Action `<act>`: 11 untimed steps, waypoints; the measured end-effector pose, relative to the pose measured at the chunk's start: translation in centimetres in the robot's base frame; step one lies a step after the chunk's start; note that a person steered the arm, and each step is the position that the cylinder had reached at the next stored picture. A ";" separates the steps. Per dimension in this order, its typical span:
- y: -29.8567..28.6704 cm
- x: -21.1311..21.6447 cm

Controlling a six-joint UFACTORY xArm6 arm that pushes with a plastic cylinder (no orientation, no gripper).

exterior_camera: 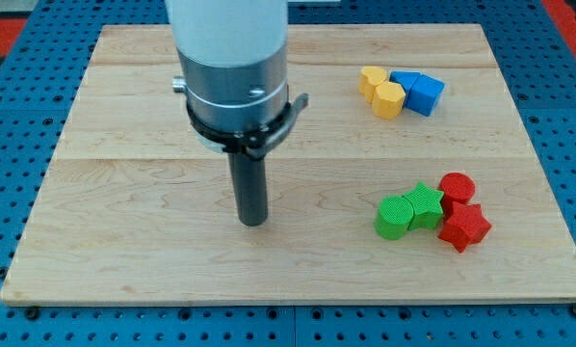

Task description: Separate the yellow hexagon from the blue triangle

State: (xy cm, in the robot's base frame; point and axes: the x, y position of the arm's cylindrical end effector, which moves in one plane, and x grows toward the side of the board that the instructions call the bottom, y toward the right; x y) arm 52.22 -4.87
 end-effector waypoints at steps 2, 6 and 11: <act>6.7 -10.5; 16.7 -25.6; 19.1 -16.3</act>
